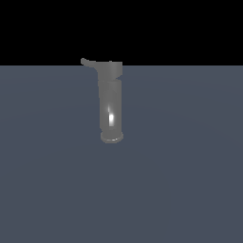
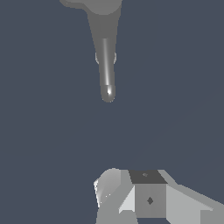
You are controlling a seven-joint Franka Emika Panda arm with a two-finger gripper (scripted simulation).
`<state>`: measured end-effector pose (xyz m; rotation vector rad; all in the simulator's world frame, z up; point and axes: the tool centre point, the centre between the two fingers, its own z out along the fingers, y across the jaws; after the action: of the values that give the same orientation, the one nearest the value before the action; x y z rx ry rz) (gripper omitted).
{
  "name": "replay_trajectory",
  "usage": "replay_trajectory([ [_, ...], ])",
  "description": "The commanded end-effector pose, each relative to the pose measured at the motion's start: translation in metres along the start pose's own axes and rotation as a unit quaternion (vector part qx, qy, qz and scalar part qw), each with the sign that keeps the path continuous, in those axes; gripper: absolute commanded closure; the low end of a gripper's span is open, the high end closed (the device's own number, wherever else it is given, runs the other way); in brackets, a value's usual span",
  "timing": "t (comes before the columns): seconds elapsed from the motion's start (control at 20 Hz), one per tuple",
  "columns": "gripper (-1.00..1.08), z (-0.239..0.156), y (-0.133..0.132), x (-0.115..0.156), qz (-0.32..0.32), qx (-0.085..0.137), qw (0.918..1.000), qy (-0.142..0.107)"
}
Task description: Turn on the faucet by rotating a designated handle.
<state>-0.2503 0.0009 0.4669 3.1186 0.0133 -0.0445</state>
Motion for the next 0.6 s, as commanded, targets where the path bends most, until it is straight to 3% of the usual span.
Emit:
replay_trajectory([
  [0.0,1.08,0.0,0.0,0.0,0.0,0.0,1.0,0.0],
  [0.55,1.08,-0.0038,0.0092,-0.0029,0.005,0.022,0.9997,-0.001],
])
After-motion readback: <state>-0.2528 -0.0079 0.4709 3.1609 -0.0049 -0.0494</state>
